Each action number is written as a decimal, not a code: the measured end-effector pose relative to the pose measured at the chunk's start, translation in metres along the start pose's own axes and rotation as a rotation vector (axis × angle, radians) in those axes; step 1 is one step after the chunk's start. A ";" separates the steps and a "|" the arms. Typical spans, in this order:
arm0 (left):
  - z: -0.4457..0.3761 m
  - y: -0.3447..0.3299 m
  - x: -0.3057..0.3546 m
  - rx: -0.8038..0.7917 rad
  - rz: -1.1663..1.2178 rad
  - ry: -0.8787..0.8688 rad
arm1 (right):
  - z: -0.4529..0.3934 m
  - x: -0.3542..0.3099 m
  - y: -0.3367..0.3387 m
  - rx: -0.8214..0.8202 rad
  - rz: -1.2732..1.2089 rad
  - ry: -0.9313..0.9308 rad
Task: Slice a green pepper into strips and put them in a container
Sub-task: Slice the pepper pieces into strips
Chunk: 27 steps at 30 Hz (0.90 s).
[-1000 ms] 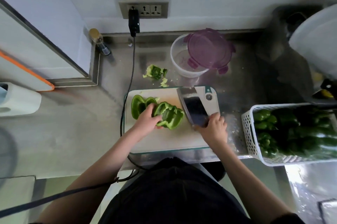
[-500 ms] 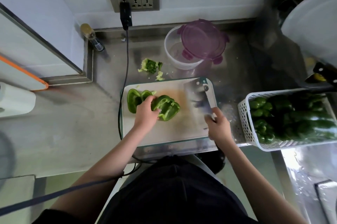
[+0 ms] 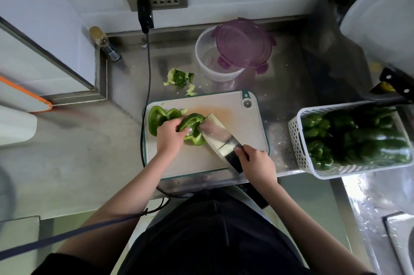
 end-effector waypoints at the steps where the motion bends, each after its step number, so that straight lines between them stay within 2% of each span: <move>1: 0.001 0.000 0.000 0.010 0.017 0.004 | 0.002 -0.001 -0.003 -0.004 -0.011 -0.002; 6: 0.001 -0.002 -0.001 0.025 0.041 0.013 | 0.003 -0.004 -0.010 -0.121 -0.180 -0.004; 9: 0.002 -0.002 -0.001 0.034 0.057 0.025 | 0.003 -0.005 -0.014 -0.196 -0.186 -0.011; 17: 0.004 -0.001 -0.003 0.057 0.081 0.023 | 0.005 -0.005 -0.017 -0.191 -0.185 -0.005; 22: -0.001 -0.002 0.004 0.048 0.088 -0.005 | 0.004 -0.002 -0.023 -0.314 -0.347 -0.118; 27: -0.007 -0.003 0.001 0.015 0.077 -0.003 | -0.003 -0.001 -0.017 -0.400 -0.398 -0.171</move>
Point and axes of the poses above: each hand's wrist, its own z-axis away from the middle knuckle, its own y-axis out of the back of the hand, x = y × z, the point moved 4 cm from there along -z, towards the middle knuckle, and after that the axes turned 5 degrees about -y, right-handed, at the moved point
